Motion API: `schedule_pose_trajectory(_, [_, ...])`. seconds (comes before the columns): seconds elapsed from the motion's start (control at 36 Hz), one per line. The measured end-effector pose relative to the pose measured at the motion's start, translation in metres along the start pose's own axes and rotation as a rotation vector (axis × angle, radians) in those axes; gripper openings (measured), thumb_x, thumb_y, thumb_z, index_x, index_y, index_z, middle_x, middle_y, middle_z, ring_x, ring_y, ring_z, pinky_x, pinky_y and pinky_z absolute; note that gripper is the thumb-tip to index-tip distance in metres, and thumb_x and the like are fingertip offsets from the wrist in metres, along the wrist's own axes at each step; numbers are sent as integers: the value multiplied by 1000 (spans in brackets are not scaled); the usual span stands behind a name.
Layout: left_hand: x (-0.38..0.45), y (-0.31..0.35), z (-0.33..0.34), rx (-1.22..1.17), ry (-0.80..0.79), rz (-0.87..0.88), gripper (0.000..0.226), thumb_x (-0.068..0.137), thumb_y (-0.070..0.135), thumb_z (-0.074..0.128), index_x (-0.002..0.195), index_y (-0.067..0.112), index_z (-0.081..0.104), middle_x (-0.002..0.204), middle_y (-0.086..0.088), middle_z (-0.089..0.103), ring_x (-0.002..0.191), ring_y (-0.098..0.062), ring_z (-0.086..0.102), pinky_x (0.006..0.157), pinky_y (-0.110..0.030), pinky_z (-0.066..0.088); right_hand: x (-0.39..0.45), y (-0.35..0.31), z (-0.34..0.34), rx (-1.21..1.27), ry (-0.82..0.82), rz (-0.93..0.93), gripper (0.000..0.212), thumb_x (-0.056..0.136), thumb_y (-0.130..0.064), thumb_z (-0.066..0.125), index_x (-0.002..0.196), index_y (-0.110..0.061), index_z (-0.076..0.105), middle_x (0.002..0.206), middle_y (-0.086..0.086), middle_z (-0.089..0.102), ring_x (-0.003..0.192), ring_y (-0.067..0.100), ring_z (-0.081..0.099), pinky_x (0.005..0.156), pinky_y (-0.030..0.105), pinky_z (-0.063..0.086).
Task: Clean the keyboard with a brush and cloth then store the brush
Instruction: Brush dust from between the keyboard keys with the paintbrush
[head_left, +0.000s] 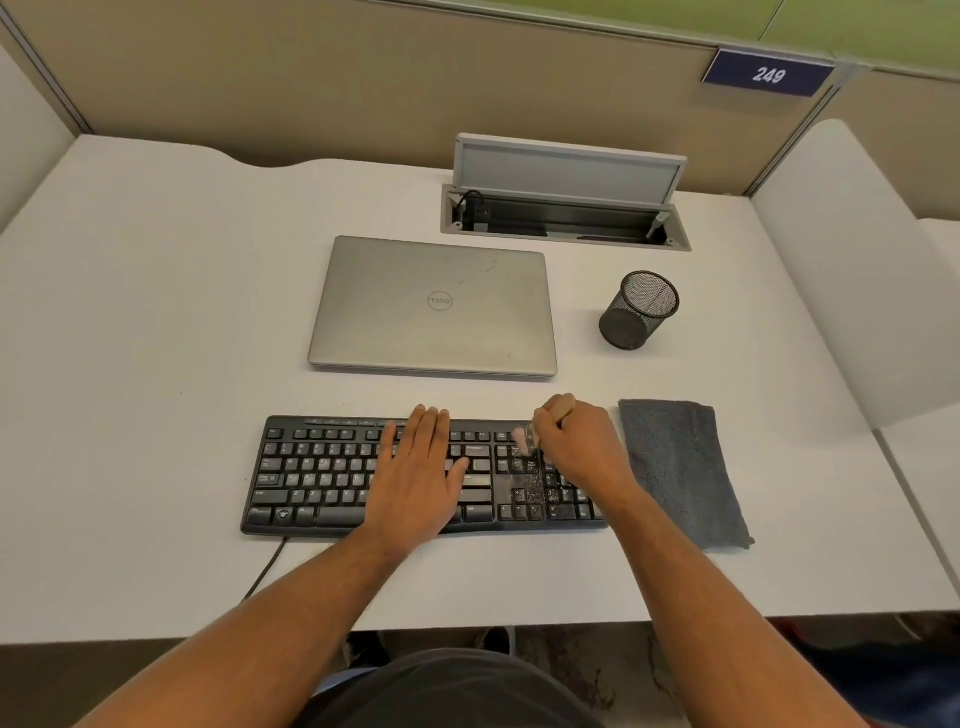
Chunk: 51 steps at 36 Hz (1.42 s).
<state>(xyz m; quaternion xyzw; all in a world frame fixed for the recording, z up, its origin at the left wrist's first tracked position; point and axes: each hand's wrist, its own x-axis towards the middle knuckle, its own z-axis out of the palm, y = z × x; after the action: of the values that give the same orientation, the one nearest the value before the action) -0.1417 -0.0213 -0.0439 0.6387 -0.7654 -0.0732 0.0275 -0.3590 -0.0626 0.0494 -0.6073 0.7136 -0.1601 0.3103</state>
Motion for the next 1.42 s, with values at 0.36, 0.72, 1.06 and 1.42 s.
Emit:
schedule_pose_trajectory(0.36, [0,0,0,-3,18,1,72,104,55,17,160,10,28,164,-10,33,155,-25,21,125,-55,18,2,0,0,21,3,25,47,104,-27,45,68,-2,61,60,6,67,55,18,60,64,43,55])
schedule_pose_trajectory(0.72, [-1,0,-1,-17,18,3,72,104,55,16,161,11,25,165,-9,30,156,-24,18,126,-54,15,3,-5,-3,-21,-22,3,50,104,-28,45,62,-8,61,57,1,64,54,17,58,62,40,53])
schedule_pose_trajectory(1.06, [-1,0,0,-19,5,0,74,103,56,11,162,12,22,167,-9,28,157,-24,16,126,-54,12,1,-15,8,-73,-54,-28,47,104,-33,46,70,-7,64,62,0,66,61,21,63,68,42,55])
schedule_pose_trajectory(1.42, [-1,0,0,-20,3,4,74,104,56,13,161,11,25,165,-10,30,156,-24,18,125,-55,17,1,-13,6,-45,-87,4,50,102,-35,45,67,-6,66,63,7,70,61,25,70,68,46,60])
